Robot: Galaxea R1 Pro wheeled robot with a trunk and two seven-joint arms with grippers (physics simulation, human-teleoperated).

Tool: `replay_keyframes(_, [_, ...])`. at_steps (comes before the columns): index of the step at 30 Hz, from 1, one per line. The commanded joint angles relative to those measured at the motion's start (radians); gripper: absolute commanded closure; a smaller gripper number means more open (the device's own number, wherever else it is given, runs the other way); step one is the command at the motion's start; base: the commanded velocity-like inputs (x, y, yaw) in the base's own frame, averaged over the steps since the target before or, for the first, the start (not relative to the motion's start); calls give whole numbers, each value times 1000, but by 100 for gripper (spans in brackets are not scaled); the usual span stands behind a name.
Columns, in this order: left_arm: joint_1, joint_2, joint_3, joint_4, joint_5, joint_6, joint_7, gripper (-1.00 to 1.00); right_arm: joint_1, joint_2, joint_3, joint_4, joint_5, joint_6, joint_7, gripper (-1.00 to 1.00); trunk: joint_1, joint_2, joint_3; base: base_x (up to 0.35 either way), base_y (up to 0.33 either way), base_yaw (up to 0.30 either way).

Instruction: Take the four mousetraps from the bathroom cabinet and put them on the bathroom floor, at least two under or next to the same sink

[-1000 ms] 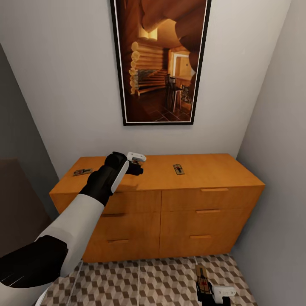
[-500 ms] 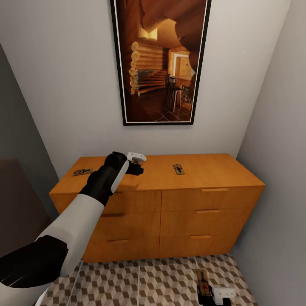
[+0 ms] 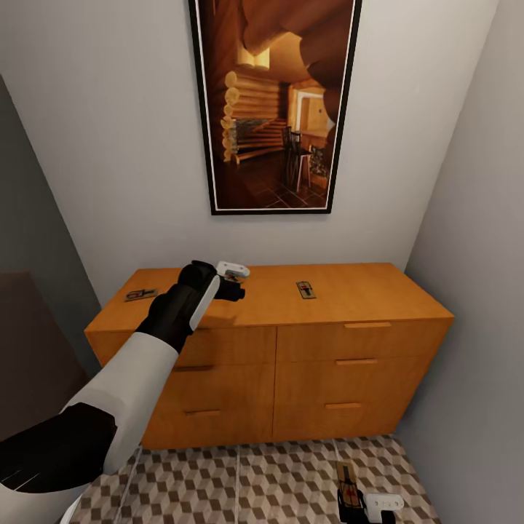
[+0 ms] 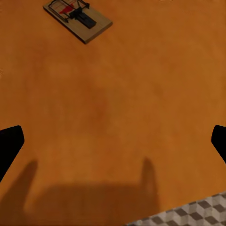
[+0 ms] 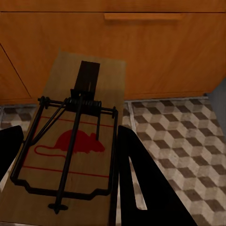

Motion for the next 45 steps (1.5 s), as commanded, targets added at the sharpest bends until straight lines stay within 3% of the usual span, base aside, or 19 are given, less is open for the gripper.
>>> replay_keyframes(1, [-1,0,3,-1,11,3,9,-100,-1,0,3,1,3,-2,-10,100,0,-1,-1,0,0,0])
replay_keyframes(4, [-1,0,39,0,11,3,11,-100,-1,0,3,1,3,-2,-10,100,0,-1,-1,0,0,0])
replay_keyframes(9, [-1,0,137,1,11,1,13,-100,-1,0,3,1,3,-2,-10,100,0,-1,-1,0,0,0])
replay_keyframes(16, [-1,2,193,5,10,0,23,-100,-1,0,3,1,3,-2,-9,100,0,-1,-1,0,0,0])
replay_keyframes(19, [-1,1,225,6,10,0,70,-100,-1,0,3,1,3,-2,-10,100,0,-1,-1,0,0,0])
replay_keyframes(26, [-1,-3,242,6,13,0,169,-100,-1,0,3,1,3,-2,-9,100,0,-1,-1,0,0,0])
replay_keyframes(40, [-1,-9,237,6,16,2,179,-100,-1,0,3,1,3,-2,-9,100,0,-1,-1,0,0,0])
replay_keyframes(45, [-1,-10,213,6,16,3,178,-100,-1,0,3,1,3,-2,-9,100,0,-1,-1,0,0,0])
